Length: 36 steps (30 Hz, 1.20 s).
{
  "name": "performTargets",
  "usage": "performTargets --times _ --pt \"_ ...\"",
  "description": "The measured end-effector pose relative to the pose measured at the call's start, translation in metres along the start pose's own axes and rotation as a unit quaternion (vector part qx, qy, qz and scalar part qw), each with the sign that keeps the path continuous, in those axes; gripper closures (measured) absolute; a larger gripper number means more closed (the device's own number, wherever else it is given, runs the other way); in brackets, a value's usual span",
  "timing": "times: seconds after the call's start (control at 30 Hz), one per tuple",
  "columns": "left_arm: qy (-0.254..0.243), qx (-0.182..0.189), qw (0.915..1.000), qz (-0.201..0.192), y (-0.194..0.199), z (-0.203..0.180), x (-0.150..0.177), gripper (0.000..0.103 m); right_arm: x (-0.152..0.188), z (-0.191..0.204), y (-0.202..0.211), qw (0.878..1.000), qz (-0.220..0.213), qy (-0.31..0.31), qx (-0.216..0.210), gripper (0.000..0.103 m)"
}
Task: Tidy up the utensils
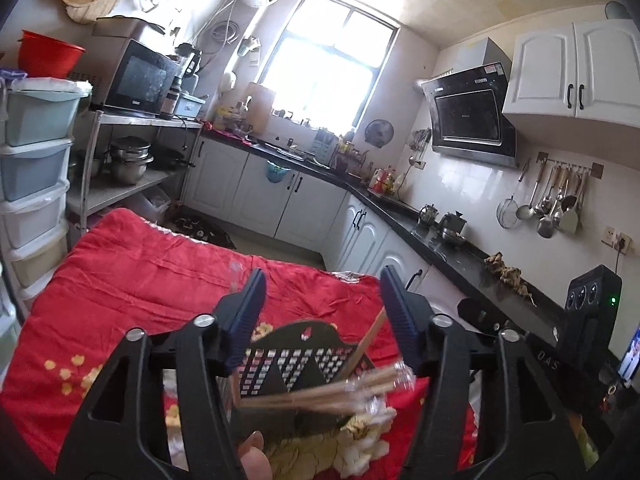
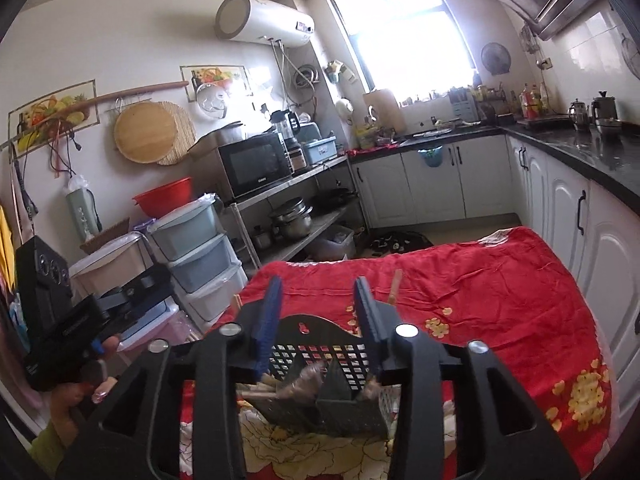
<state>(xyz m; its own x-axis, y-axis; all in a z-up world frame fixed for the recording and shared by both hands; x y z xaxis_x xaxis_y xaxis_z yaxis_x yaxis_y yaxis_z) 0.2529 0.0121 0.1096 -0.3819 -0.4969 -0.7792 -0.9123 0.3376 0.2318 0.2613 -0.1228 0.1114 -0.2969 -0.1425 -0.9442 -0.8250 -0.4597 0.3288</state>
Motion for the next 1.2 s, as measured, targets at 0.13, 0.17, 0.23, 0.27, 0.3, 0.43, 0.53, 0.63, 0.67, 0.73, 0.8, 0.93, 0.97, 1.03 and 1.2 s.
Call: performTargets --times 0.13,0.17,0.23,0.27,0.3,0.43,0.53,0.63,0.67,0.73,0.8,0.93,0.97,1.03,1.2 --pt "0.002 -0.013 0.9999 0.006 0.015 0.005 0.014 0.034 0.007 0.002 0.015 1.0 -0.004 0.017 0.014 0.052" --pt "0.005 -0.015 0.9998 0.009 0.018 0.007 0.019 0.029 0.01 0.003 0.019 1.0 -0.004 0.022 0.018 0.048" --pt "0.005 -0.021 0.9996 0.016 0.023 0.011 0.029 0.022 0.017 0.007 0.026 0.999 -0.002 0.033 0.023 0.042" --pt "0.003 -0.025 0.9995 0.018 0.025 0.012 0.033 0.018 0.022 0.009 0.029 0.999 0.001 0.039 0.025 0.038" --pt "0.0 -0.033 0.9992 0.023 0.026 0.015 0.04 0.016 0.027 0.01 0.031 0.999 0.004 0.045 0.028 0.035" --pt "-0.009 -0.057 0.9975 0.04 0.03 0.028 0.064 0.011 0.051 0.016 0.039 0.997 0.014 0.062 0.039 0.026" --pt "-0.01 -0.067 0.9964 0.052 0.032 0.036 0.08 0.011 0.069 0.019 0.039 0.997 0.025 0.061 0.045 0.019" --pt "-0.009 -0.082 0.9945 0.065 0.034 0.047 0.099 0.011 0.089 0.02 0.038 0.996 0.041 0.059 0.047 0.016" --pt "-0.011 -0.086 0.994 0.066 0.035 0.049 0.103 0.011 0.095 0.021 0.037 0.996 0.046 0.057 0.048 0.015" --pt "-0.013 -0.098 0.9924 0.074 0.034 0.055 0.115 0.011 0.111 0.022 0.036 0.996 0.061 0.054 0.048 0.014" --pt "-0.01 -0.104 0.9911 0.081 0.035 0.06 0.126 0.011 0.12 0.024 0.035 0.995 0.072 0.053 0.049 0.011" --pt "-0.016 -0.123 0.9884 0.088 0.035 0.068 0.148 0.011 0.152 0.027 0.034 0.993 0.098 0.053 0.049 0.009" --pt "-0.02 -0.126 0.9883 0.084 0.037 0.069 0.154 0.011 0.157 0.027 0.034 0.992 0.1 0.053 0.052 0.009" --pt "-0.028 -0.129 0.9882 0.078 0.039 0.067 0.161 0.011 0.165 0.027 0.036 0.992 0.098 0.05 0.06 0.008" --pt "-0.057 -0.134 0.9882 0.047 0.045 0.062 0.168 0.011 0.175 0.026 0.047 0.993 0.067 0.055 0.085 0.007"
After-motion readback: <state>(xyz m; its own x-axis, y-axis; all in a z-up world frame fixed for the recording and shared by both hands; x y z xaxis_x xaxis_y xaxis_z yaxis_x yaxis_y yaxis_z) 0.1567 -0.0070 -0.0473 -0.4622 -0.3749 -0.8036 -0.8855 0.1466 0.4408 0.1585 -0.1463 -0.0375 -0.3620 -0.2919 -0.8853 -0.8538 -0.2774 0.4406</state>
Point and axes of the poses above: each gripper's, at about its wrist camera, not at the fingertips, and y roughly against the way its jaws point, z to its left, x to its underside, the point moved 8 cm from there along -y, roughly the way its jaws point, and after that the axes turned 14 degrees about y, right-handed, at the moved point
